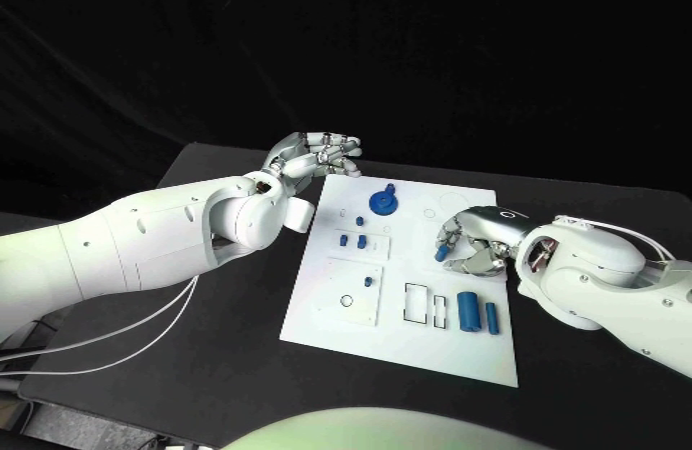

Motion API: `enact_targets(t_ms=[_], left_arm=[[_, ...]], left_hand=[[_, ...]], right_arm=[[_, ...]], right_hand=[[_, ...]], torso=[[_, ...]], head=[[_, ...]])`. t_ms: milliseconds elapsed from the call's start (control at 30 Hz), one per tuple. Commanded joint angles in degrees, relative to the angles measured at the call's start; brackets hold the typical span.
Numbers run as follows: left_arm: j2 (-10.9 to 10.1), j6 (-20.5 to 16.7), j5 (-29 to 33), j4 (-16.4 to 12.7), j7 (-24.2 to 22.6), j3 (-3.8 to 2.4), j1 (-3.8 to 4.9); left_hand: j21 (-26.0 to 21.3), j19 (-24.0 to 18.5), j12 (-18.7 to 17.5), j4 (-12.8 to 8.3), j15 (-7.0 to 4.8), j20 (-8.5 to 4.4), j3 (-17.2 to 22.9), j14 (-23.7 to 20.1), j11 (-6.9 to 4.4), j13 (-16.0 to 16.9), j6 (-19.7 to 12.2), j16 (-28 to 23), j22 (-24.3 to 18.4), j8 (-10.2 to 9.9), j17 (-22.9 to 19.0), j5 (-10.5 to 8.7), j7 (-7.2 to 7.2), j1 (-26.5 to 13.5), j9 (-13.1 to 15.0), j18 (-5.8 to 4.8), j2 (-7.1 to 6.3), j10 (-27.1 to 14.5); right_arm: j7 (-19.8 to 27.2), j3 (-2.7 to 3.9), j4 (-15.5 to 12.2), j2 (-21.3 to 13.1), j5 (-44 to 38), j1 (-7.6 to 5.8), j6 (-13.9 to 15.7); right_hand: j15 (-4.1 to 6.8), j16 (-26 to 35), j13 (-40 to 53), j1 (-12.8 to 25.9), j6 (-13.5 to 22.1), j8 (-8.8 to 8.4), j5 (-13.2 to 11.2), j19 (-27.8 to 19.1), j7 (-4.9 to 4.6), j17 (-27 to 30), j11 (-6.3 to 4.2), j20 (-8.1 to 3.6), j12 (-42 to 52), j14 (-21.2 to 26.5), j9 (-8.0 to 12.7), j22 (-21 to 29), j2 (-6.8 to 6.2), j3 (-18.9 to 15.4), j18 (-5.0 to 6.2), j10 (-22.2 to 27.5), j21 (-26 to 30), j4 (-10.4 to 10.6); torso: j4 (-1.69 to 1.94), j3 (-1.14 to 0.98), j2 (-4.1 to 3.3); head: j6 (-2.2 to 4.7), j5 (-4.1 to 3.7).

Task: Assemble the parts on the task board

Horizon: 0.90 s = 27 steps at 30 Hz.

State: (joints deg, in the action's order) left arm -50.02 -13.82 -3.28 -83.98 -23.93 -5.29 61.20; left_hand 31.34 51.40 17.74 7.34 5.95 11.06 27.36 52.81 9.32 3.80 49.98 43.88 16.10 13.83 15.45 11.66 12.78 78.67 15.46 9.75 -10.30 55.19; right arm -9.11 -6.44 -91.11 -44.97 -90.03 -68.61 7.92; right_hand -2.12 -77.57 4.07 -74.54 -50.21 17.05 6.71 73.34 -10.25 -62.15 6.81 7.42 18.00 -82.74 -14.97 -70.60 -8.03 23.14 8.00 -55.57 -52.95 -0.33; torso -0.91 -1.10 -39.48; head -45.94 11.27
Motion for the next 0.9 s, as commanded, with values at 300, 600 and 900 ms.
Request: enact_targets(t_ms=[300, 600, 900], left_arm=[[-0.15, 0.97, -0.34, -0.12, -0.12, -0.02, 0.03], [-0.06, 0.3, -0.36, -0.04, -0.73, -0.02, 0.03], [0.02, -0.31, -0.36, 0.07, -1.2, -0.02, 0.03]], left_hand=[[-0.32, -0.16, 0.06, -0.27, -0.08, 0.38, 0.01, -0.36, 0.0, 0.08, -0.28, -0.21, -0.05, 0.17, -0.05, 0.0, -0.03, 0.49, -0.08, 0.54, 0.25, -0.42], [-0.28, 0.0, 0.19, -0.55, -0.15, 0.33, 0.21, -0.3, -0.03, 0.11, -0.25, -0.13, -0.03, 0.3, -0.06, 0.02, -0.03, 0.84, -0.06, 0.6, 0.5, -0.38], [-0.24, 0.06, 0.23, -0.63, -0.17, 0.31, 0.26, -0.26, -0.04, 0.11, -0.25, -0.1, -0.01, 0.34, -0.06, 0.01, -0.02, 0.92, -0.05, 0.6, 0.54, -0.36]], right_arm=[[0.35, -0.06, -0.01, 0.23, -0.23, 0.31, 3.53], [0.35, -0.07, -0.13, 0.25, -0.55, 0.43, 5.42], [0.5, -0.07, -0.58, 0.15, -1.16, 0.55, 5.28]], right_hand=[[0.54, -1.0, -0.36, 0.22, -2.19, 0.12, -1.31, 2.2, 0.29, -1.56, -0.62, -0.55, -0.6, -1.59, 0.3, -1.76, 0.68, 4.18, -1.27, -3.32, -2.99, 0.76], [0.62, -0.69, -0.4, 0.54, -2.2, -0.07, -1.39, 2.03, 0.2, -0.92, -0.6, -0.51, -1.06, -1.49, 0.39, -1.54, 0.13, 4.75, -1.2, -3.44, -2.42, 0.9], [0.57, -0.48, -0.34, 0.83, -2.1, -0.3, -1.38, 1.82, 0.16, -0.62, -0.54, -0.38, -1.51, -1.29, 0.5, -1.46, -0.84, 5.2, -1.17, -3.51, -2.06, 0.89]], torso=[[0.02, -0.01, 0.03], [-0.02, -0.08, 0.09], [-0.07, -0.06, 0.06]], head=[[-0.21, 0.1], [-0.27, 0.29], [-0.23, 0.24]])
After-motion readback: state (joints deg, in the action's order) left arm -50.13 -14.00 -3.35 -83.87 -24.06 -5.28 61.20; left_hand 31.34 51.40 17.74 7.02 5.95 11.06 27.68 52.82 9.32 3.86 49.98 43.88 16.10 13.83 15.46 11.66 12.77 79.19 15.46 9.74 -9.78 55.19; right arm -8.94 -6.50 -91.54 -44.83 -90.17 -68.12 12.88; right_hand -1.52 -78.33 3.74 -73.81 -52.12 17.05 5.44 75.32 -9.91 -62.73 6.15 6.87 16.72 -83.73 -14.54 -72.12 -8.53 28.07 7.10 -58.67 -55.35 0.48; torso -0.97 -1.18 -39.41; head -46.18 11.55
